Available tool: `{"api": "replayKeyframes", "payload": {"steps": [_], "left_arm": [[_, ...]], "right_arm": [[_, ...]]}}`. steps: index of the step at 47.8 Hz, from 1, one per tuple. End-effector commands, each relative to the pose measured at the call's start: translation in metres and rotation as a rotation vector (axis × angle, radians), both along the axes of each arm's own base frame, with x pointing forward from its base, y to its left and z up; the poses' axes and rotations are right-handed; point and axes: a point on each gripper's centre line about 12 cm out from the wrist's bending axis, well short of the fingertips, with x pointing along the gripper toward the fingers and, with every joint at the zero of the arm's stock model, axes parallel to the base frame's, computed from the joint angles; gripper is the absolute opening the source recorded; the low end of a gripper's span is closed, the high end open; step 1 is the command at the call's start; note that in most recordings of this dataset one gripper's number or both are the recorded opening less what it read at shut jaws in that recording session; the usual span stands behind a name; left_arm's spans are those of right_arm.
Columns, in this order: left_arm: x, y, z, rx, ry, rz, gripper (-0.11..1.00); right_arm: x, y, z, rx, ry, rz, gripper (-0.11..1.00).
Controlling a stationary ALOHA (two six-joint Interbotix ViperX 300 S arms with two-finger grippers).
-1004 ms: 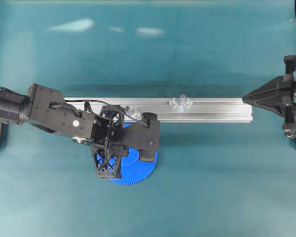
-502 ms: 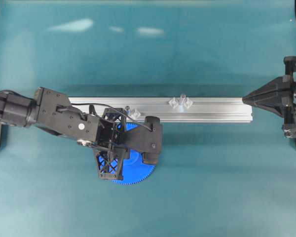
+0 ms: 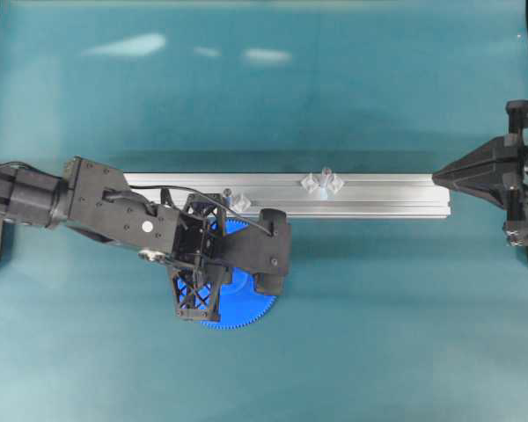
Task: Insert the large gear onto the shaft.
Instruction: 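Lower the open left gripper over the blue gear's central hub, then close the left gripper around the blue gear's hub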
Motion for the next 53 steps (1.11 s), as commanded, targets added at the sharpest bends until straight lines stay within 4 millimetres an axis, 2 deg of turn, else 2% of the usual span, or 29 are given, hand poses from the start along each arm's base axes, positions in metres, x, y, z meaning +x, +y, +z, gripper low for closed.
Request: {"api": "replayKeyframes", "payload": {"steps": [1, 5, 9, 19, 23, 53], "left_arm": [[0.004, -0.002, 0.015, 0.005, -0.048, -0.031, 0.03], [0.003, -0.002, 0.016, 0.015, -0.046, -0.057, 0.08], [0.003, -0.002, 0.016, 0.021, -0.047, -0.073, 0.2], [0.004, -0.002, 0.014, 0.012, -0.044, -0.052, 0.78], [0.005, -0.002, 0.013, 0.004, -0.039, -0.027, 0.92], [0.009, -0.001, -0.001, -0.017, -0.009, 0.043, 0.95]], "right_arm": [[0.002, -0.001, 0.002, 0.009, -0.007, -0.008, 0.09], [0.002, -0.001, 0.002, 0.007, -0.007, -0.007, 0.09], [0.001, -0.001, 0.002, 0.009, -0.01, -0.008, 0.09], [0.0, -0.001, 0.004, 0.025, -0.028, -0.017, 0.09], [-0.002, 0.0, 0.003, 0.035, -0.026, -0.022, 0.09], [-0.005, 0.0, 0.001, 0.04, -0.028, -0.024, 0.09]]}}
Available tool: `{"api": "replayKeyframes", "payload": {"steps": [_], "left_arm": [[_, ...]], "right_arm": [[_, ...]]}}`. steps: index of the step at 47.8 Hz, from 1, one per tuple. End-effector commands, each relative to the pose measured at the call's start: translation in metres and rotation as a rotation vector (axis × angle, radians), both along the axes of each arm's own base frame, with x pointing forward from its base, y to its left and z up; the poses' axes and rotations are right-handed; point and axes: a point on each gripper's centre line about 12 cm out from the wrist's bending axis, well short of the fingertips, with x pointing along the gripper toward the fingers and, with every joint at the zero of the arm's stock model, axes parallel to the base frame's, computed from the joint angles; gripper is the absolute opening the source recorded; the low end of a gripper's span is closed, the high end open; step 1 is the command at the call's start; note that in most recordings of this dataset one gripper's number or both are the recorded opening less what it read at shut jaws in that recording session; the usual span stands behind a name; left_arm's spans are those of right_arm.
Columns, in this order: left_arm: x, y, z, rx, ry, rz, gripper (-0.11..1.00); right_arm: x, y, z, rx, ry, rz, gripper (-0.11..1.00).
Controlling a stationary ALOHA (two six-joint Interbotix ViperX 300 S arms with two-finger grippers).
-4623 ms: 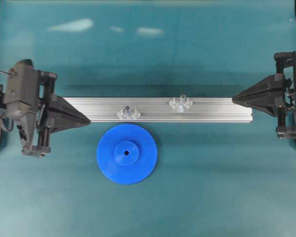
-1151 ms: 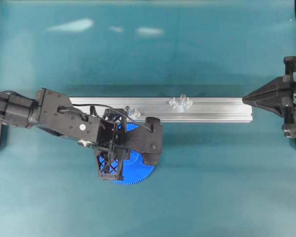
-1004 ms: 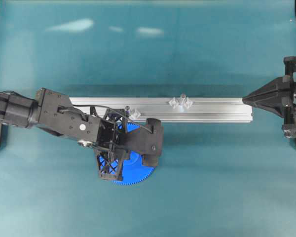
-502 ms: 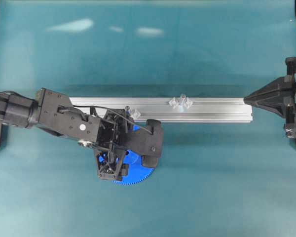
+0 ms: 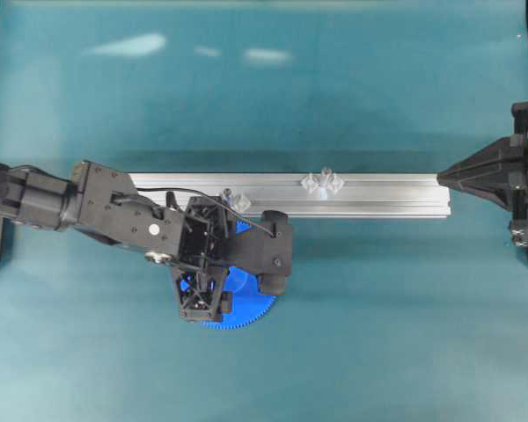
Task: Insert the large gear onto the shaft.
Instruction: 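Close the left gripper around the blue gear's hub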
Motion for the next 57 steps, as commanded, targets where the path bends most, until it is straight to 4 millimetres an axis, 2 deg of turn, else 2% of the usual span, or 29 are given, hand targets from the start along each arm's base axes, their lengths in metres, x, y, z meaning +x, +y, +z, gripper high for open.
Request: {"api": "replayKeyframes", "payload": {"steps": [1, 57], "left_arm": [[0.006, -0.002, 0.011, -0.005, -0.035, 0.002, 0.95], [0.003, -0.001, -0.013, -0.013, 0.024, 0.054, 0.95]], "right_arm": [[0.002, 0.0, 0.003, 0.008, -0.007, -0.005, 0.09], [0.001, -0.001, 0.0, 0.007, -0.002, -0.007, 0.09]]}}
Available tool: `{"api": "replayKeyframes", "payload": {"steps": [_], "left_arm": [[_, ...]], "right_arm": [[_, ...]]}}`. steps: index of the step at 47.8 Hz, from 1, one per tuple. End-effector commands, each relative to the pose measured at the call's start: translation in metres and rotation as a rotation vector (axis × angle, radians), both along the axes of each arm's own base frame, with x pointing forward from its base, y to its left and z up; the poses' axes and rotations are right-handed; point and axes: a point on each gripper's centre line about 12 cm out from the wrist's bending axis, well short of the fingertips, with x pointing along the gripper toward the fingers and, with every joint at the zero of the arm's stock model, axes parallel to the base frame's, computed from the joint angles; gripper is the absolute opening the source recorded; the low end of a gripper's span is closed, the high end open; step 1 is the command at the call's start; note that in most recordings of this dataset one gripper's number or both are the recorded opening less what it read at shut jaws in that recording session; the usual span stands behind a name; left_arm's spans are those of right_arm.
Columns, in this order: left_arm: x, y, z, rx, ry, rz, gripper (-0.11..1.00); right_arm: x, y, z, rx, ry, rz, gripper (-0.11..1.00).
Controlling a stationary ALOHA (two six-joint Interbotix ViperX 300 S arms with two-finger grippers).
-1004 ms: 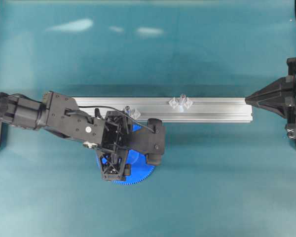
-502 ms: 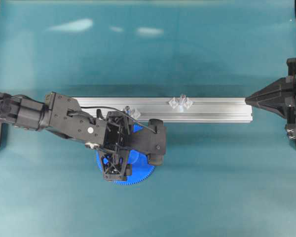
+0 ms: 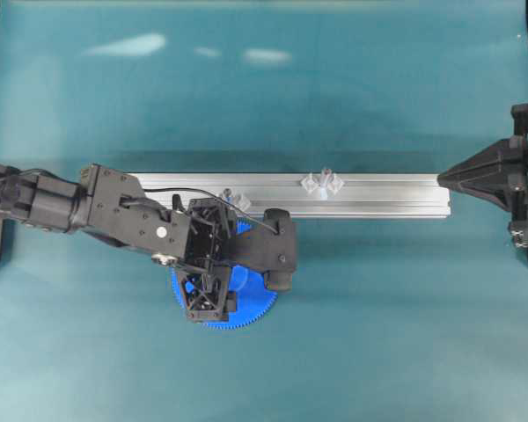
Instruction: Insert the large gear onto the shaft.
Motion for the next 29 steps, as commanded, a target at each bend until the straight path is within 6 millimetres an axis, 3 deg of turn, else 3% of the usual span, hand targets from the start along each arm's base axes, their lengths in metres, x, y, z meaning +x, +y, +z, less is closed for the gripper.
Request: {"api": "replayKeyframes", "payload": {"steps": [1, 8, 14, 29], "left_arm": [[0.0003, 0.0001, -0.0024, 0.001, 0.003, 0.002, 0.95], [-0.0002, 0.0001, -0.0035, -0.004, 0.006, 0.018, 0.9], [-0.0019, -0.0002, -0.0021, -0.003, 0.017, 0.018, 0.76], [-0.0034, 0.0, -0.0035, -0.001, 0.035, 0.023, 0.77]], "right_arm": [[0.0018, -0.0008, 0.0031, 0.006, -0.008, -0.007, 0.09], [0.0019, -0.0005, 0.0032, 0.007, -0.01, -0.006, 0.09], [0.002, -0.0005, 0.0028, 0.008, -0.007, -0.006, 0.09], [0.0019, -0.0005, 0.0031, 0.009, -0.009, -0.006, 0.09]]}}
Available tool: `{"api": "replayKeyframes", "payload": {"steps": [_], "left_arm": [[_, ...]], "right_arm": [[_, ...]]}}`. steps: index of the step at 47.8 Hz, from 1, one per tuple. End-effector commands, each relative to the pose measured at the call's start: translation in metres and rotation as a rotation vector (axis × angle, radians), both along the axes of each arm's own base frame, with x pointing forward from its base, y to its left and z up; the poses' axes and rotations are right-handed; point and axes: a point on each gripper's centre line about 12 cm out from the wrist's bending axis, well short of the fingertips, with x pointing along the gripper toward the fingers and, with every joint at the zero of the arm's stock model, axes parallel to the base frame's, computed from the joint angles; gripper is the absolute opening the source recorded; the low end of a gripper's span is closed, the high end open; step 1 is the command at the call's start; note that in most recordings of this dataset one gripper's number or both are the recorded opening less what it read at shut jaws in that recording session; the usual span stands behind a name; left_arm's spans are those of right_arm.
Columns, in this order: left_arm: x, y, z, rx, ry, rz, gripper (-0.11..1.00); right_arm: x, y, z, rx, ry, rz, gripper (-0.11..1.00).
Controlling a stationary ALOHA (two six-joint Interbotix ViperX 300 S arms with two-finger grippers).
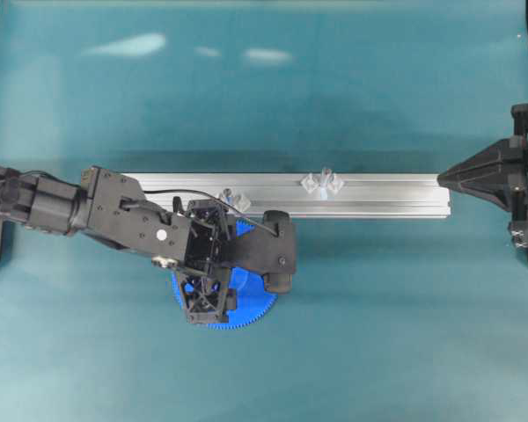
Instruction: Insert the large gear onto the shaft.
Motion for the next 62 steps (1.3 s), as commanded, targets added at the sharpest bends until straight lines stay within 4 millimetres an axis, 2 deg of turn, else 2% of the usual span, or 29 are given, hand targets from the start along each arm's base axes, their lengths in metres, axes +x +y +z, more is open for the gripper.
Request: {"api": "replayKeyframes", "payload": {"steps": [1, 28, 41, 52, 62], "left_arm": [[-0.001, 0.003, -0.002, -0.003, 0.01, 0.015, 0.76], [-0.003, 0.003, -0.002, -0.004, 0.014, 0.021, 0.76], [0.003, 0.002, 0.032, -0.015, -0.069, 0.018, 0.77], [0.004, 0.002, 0.06, -0.013, -0.063, 0.018, 0.77], [0.016, 0.0, 0.087, -0.014, -0.105, 0.006, 0.77]], "right_arm": [[0.002, -0.001, 0.003, 0.007, -0.008, -0.006, 0.09], [0.002, 0.0, 0.003, 0.009, -0.009, -0.006, 0.09], [0.002, -0.001, 0.003, 0.009, -0.009, -0.008, 0.09], [0.002, -0.001, 0.003, 0.009, -0.009, -0.008, 0.09], [0.002, -0.001, 0.003, 0.007, -0.008, -0.007, 0.09]]}}
